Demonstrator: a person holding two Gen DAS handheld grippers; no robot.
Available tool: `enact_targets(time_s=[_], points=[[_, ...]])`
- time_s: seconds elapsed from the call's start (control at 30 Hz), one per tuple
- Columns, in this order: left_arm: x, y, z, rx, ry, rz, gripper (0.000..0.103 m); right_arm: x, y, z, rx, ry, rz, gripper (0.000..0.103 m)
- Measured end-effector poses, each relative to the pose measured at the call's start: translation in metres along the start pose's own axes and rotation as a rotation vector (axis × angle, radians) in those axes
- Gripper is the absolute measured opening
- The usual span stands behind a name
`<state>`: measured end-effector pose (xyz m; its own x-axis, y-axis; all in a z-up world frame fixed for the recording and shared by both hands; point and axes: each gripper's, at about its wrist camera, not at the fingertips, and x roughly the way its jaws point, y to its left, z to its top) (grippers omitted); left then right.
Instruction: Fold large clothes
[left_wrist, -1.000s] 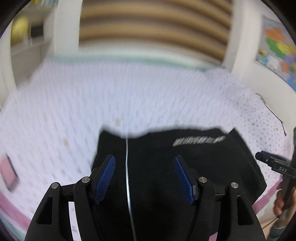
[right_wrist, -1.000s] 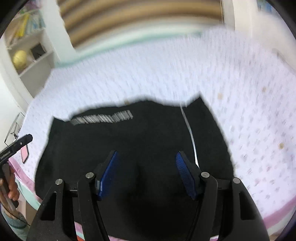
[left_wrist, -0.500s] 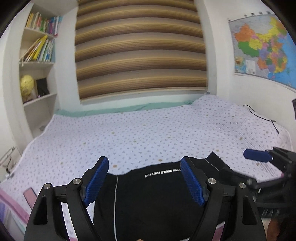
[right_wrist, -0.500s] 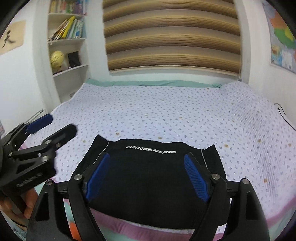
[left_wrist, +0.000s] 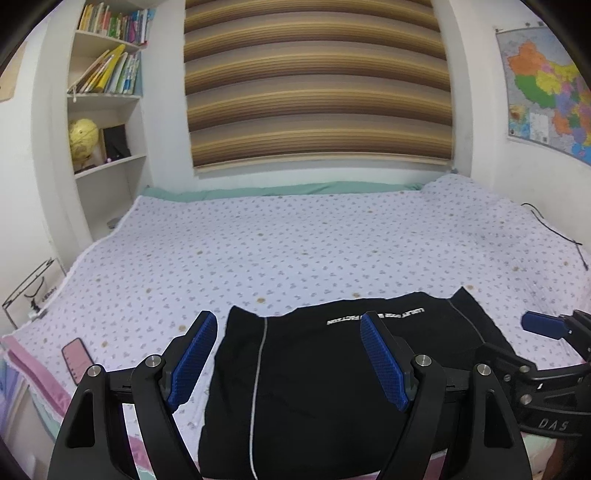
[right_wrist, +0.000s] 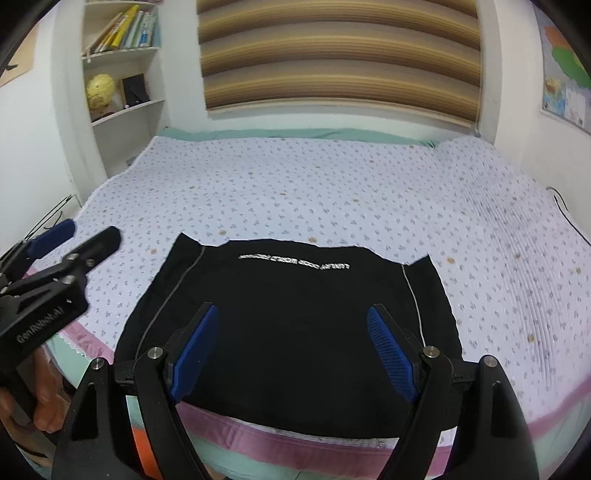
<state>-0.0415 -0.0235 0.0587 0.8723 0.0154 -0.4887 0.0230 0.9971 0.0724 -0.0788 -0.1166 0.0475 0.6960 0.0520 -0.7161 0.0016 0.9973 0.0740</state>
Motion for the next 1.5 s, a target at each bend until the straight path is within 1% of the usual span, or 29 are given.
enact_targets(time_s=[0.13, 0.23, 0.43, 0.57, 1.17, 1.2, 1.33, 1.5], points=[[0.004, 0.002, 0.0, -0.003, 0.013, 0.019, 0.081, 0.003, -0.011, -0.002, 0.028, 0.009, -0.014, 0.084], [0.007, 0.0, -0.001, -0.01, 0.022, 0.019, 0.081, 0.005, -0.02, -0.004, 0.047, 0.016, -0.016, 0.084], [0.008, -0.013, -0.002, 0.03, 0.016, 0.029, 0.081, 0.009, -0.029, -0.008, 0.069, 0.032, -0.007, 0.084], [0.008, -0.019, -0.003, 0.05, 0.016, 0.016, 0.081, 0.01, -0.032, -0.009, 0.077, 0.033, -0.009, 0.084], [0.017, -0.015, -0.006, 0.037, 0.051, 0.01, 0.081, 0.015, -0.034, -0.011, 0.086, 0.047, -0.015, 0.084], [0.017, -0.015, -0.006, 0.036, 0.052, 0.007, 0.081, 0.016, -0.035, -0.012, 0.087, 0.049, -0.015, 0.084], [0.018, -0.013, -0.006, 0.017, 0.067, -0.045, 0.081, 0.018, -0.037, -0.012, 0.088, 0.055, -0.012, 0.084], [0.019, -0.014, -0.005, 0.028, 0.06, -0.033, 0.081, 0.019, -0.038, -0.012, 0.089, 0.056, -0.013, 0.084]])
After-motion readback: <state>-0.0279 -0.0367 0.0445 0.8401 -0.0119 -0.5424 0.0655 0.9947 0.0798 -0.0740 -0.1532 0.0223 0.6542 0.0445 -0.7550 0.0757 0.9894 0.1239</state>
